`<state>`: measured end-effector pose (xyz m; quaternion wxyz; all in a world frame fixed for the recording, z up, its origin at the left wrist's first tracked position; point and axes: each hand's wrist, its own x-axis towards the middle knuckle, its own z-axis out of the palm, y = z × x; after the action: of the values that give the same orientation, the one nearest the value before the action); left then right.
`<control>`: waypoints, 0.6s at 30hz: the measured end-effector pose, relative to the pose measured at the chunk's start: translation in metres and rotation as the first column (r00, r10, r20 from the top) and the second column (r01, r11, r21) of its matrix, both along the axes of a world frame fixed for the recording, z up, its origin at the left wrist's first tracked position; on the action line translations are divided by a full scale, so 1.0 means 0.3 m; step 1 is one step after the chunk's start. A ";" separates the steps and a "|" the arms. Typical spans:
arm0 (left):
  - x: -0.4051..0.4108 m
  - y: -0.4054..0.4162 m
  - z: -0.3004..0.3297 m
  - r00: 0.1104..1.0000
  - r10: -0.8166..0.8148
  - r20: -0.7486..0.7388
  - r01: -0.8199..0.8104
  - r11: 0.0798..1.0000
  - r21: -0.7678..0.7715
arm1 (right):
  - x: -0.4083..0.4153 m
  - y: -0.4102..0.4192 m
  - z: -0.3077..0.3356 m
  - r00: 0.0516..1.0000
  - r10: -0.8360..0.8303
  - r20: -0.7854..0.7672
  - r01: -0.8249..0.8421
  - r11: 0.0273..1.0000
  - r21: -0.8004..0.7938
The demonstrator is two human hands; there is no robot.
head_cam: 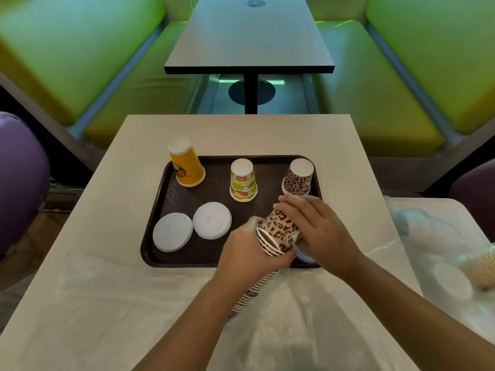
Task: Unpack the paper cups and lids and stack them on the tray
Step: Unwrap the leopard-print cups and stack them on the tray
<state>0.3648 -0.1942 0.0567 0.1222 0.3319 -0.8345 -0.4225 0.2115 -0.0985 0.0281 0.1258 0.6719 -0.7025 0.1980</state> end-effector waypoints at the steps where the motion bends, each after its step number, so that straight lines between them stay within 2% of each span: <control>1: -0.003 -0.005 -0.001 1.000 0.008 0.000 -0.008 1.000 0.006 | -0.018 -0.017 -0.005 0.999 -0.021 0.035 0.022 0.999 -0.030; 3: -0.005 -0.016 0.001 1.000 0.022 -0.001 -0.022 1.000 0.002 | -0.061 -0.055 -0.007 0.978 -0.104 0.180 0.125 0.986 -0.108; 5: -0.008 -0.029 0.002 1.000 0.027 0.011 -0.027 1.000 0.002 | -0.110 -0.097 -0.004 0.909 -0.212 0.359 0.281 0.947 -0.153; 7: -0.013 -0.038 0.002 0.999 0.034 0.016 -0.034 0.999 0.010 | -0.157 -0.139 -0.001 0.824 -0.295 0.485 0.413 0.897 -0.156; 10: -0.023 -0.049 -0.002 0.999 0.033 0.016 -0.034 0.999 0.018 | -0.211 -0.204 -0.011 0.677 -0.337 0.655 0.511 0.855 -0.088; 14: -0.031 -0.060 -0.007 0.999 0.024 0.026 -0.025 0.999 0.029 | -0.259 -0.268 -0.062 0.526 -0.384 0.759 0.566 0.824 0.025; 18: -0.035 -0.068 -0.009 0.999 0.028 0.021 -0.029 0.999 0.044 | -0.284 -0.290 -0.137 0.466 -0.423 0.777 0.588 0.804 0.085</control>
<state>0.3542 -0.2147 0.0539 0.1120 0.3507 -0.8213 -0.4358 0.1263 -0.1854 -0.0131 -0.0654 0.2667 -0.8310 0.4838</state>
